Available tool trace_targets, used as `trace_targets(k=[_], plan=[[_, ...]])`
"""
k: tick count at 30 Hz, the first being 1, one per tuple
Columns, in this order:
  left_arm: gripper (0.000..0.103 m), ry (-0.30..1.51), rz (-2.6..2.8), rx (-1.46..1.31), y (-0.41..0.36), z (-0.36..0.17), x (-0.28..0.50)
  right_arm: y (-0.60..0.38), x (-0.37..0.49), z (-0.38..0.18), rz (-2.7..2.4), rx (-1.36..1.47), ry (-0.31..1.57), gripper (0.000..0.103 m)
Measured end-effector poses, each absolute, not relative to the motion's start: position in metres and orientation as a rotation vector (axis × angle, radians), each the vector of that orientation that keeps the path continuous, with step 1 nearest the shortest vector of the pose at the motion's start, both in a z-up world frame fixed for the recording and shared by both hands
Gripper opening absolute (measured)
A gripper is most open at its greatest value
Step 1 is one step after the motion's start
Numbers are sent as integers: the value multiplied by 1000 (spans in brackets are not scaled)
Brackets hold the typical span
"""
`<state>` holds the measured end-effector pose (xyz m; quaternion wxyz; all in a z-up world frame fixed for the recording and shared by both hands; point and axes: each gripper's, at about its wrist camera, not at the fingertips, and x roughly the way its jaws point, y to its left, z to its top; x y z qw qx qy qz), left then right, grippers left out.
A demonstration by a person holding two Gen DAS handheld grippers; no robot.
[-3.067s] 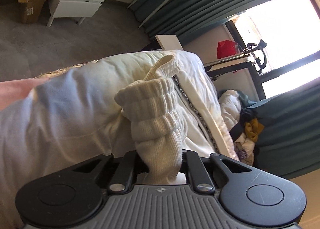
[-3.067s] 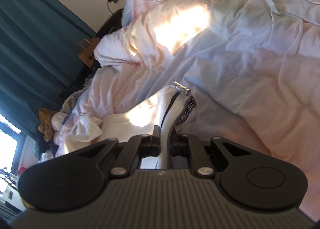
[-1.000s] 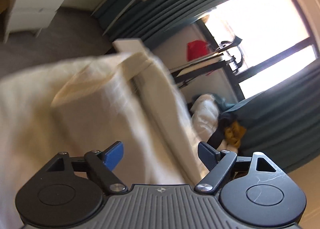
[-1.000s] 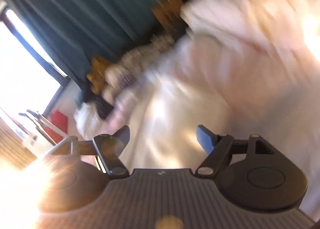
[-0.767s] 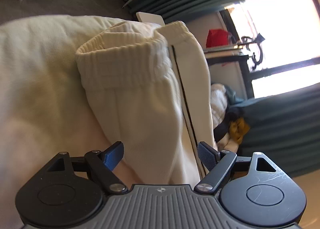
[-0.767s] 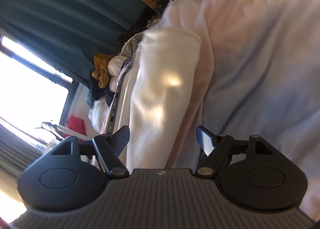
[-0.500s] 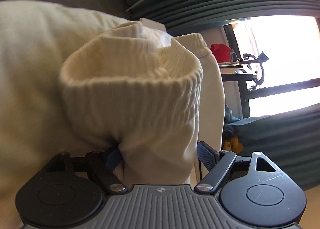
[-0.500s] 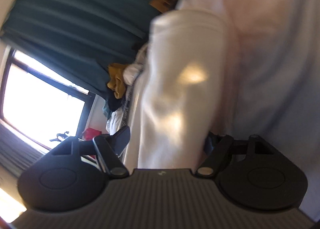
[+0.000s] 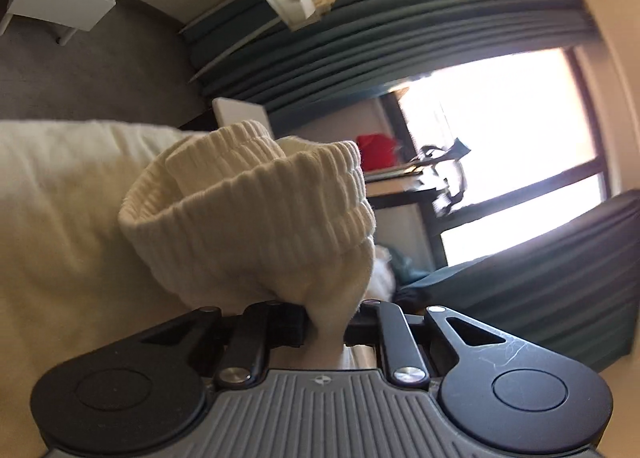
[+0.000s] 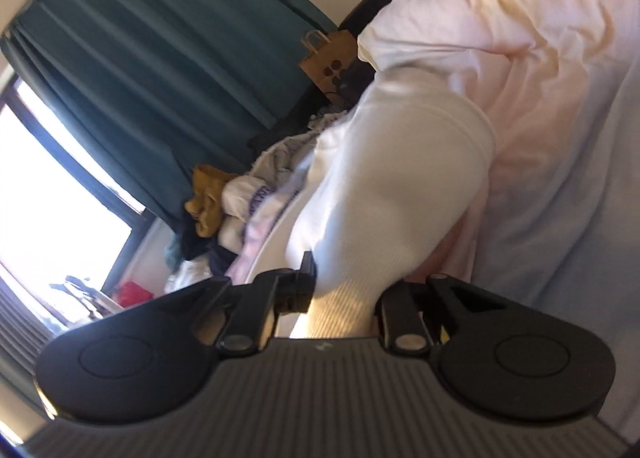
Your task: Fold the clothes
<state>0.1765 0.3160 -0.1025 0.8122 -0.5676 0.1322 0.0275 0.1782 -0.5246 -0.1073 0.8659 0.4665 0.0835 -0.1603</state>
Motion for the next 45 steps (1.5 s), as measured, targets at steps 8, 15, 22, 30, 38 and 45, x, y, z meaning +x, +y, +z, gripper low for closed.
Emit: trace_targets(k=[8, 15, 22, 30, 38, 45], plan=[[16, 241, 98, -1178, 342, -72, 102, -513, 111, -79, -309, 1012, 228, 14], [17, 401, 203, -1172, 369, -72, 53, -506, 57, -94, -378, 1121, 398, 14], [45, 503, 218, -952, 347, -47, 42, -513, 49, -136, -413, 1283, 455, 18], [81, 522, 204, -619, 269, 2, 21, -504, 37, -129, -457, 1273, 515, 25], [86, 489, 59, -311, 176, 42, 21, -483, 41, -108, -547, 1108, 567, 66], [86, 587, -241, -11, 66, 27, 106, -476, 45, -121, -641, 1145, 530, 65]])
